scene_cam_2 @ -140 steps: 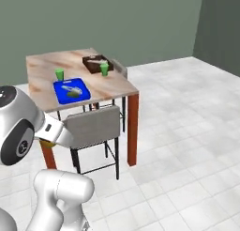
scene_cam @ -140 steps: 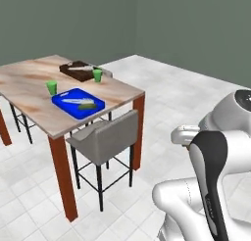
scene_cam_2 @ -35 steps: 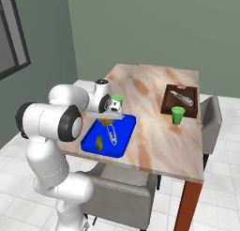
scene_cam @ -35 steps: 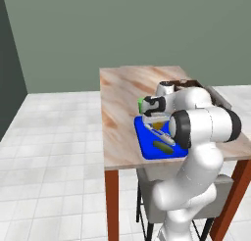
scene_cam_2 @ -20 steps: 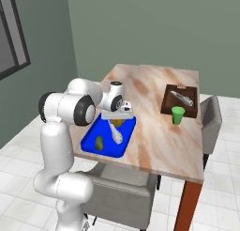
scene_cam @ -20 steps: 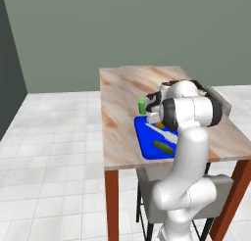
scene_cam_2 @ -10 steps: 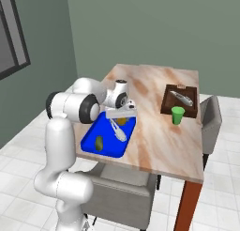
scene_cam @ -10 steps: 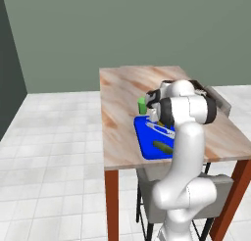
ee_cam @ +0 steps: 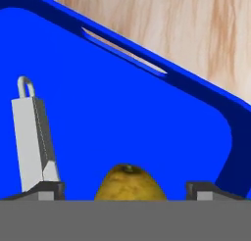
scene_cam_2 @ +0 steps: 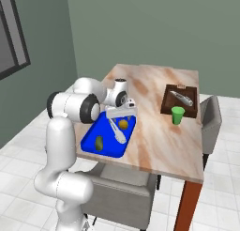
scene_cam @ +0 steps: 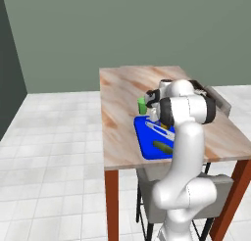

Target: Gather the cucumber and lemon from the fridge and place them on a tray on the dining counter. Then gather the steak and fish from the fridge and place them on the other tray.

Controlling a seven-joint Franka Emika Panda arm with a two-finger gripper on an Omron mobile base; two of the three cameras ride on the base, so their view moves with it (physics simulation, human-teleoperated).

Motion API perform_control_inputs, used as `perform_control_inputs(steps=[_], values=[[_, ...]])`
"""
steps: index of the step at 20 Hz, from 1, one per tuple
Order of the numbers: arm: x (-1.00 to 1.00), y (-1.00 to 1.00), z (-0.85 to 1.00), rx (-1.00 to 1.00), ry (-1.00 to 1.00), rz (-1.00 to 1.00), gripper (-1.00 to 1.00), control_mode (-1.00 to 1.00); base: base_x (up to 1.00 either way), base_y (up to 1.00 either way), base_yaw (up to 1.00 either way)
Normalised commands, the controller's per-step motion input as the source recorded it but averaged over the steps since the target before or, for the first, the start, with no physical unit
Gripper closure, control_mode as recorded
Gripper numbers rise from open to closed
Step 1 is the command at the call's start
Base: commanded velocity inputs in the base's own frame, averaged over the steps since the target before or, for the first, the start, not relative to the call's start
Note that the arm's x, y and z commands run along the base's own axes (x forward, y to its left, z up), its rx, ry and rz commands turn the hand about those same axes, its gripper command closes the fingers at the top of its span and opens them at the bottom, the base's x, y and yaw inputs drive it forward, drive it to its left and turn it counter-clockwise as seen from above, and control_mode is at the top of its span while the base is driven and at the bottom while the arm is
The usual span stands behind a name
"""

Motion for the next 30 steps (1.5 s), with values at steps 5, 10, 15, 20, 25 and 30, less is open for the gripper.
perform_control_inputs(steps=[5, 10, 15, 20, 25, 30], values=[[-0.17, 0.00, 0.13, -0.04, -0.11, 0.10, -1.00, -1.00, 0.00, 0.00, 0.00], [-0.69, 0.00, 0.45, -0.01, -0.20, 0.03, -1.00, -1.00, 0.00, 0.00, 0.00], [-0.91, 0.00, 0.67, 0.00, -0.22, 0.00, -1.00, -1.00, 0.00, 0.00, 0.00], [-0.91, 0.00, 0.70, 0.01, -0.20, -0.01, -1.00, -1.00, 0.00, 0.00, 0.00], [-0.83, 0.00, 0.93, 0.03, -0.18, -0.05, -1.00, -1.00, 0.00, 0.00, 0.00], [-0.80, 0.06, 0.93, 0.06, -0.16, -0.11, -1.00, -1.00, 0.00, 0.00, 0.00]])
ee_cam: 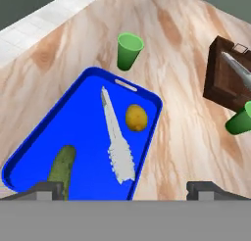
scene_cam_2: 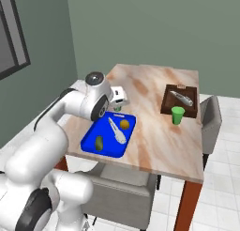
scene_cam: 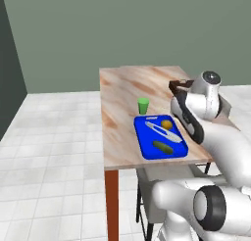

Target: Gather the cucumber and lemon from the fridge and place them on a tray on the dining counter. Then gather the steak and fish from the fridge and place them on the other tray.

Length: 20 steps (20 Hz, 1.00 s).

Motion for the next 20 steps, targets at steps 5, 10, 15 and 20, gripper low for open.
perform_control_inputs(steps=[5, 10, 15, 20], values=[[-0.75, 0.49, 0.60, 0.09, -0.19, -0.27, -1.00, -1.00, 0.00, 0.00, 0.00], [-0.83, 0.51, 0.15, 0.08, -0.16, -0.28, -1.00, -1.00, 0.00, 0.00, 0.00], [-1.00, 0.03, -0.09, 0.08, -0.02, -0.15, -1.00, -1.00, 0.00, 0.00, 0.00], [-1.00, 0.00, 0.08, 0.18, 0.01, -0.11, -1.00, -1.00, 0.00, 0.00, 0.00]])
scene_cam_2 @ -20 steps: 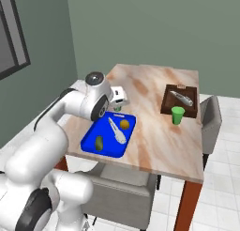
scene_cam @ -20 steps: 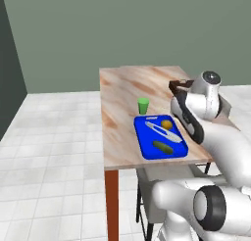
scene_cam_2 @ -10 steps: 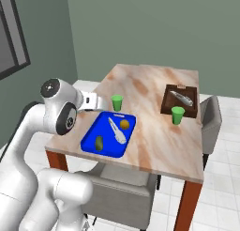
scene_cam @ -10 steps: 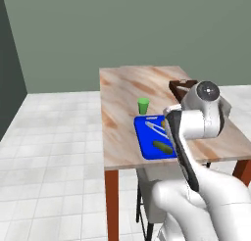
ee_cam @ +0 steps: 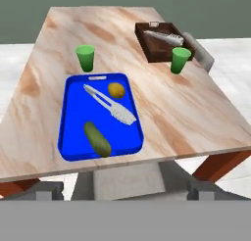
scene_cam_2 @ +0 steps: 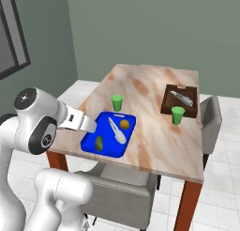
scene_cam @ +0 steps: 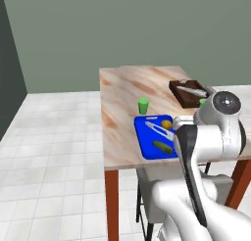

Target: Gather the cucumber and lemon from the fridge and place them on a tray on the dining counter. Then gather the steak and fish from the fridge and place them on the other tray.

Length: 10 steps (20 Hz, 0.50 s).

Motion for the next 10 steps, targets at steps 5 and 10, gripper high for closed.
perform_control_inputs(steps=[5, 10], values=[[-0.82, 0.02, 0.32, 0.23, 0.10, -0.10, -1.00, -1.00, 0.00, 0.00, 0.00], [-0.64, 0.30, -0.20, 0.09, 0.01, 0.00, -1.00, -1.00, 0.00, 0.00, 0.00]])
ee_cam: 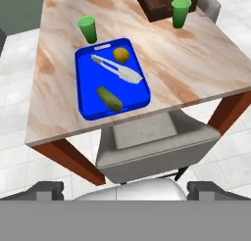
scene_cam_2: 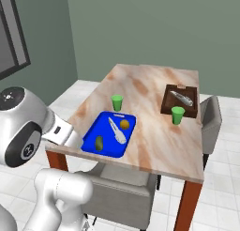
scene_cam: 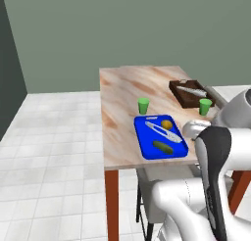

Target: Gather the cucumber and lemon from the fridge and place them on a tray on the dining counter. Then gather the steak and fish from the fridge and place them on the other tray.

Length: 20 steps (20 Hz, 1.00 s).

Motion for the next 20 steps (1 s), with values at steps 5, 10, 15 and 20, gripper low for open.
perform_control_inputs(steps=[5, 10, 15, 20], values=[[-0.07, 0.37, -0.17, 0.00, 0.03, 0.00, -1.00, -1.00, 0.00, 0.00, 0.00], [0.00, 0.01, -0.02, 0.00, 0.00, 0.00, -1.00, -1.00, 0.00, 0.00, 0.00], [0.00, 0.09, -0.04, -0.05, -0.01, 0.00, -1.00, 1.00, -0.12, 0.05, 0.00], [0.00, 0.00, 0.00, 0.00, 0.00, 0.00, -1.00, 1.00, -0.57, 0.00, -0.19]])
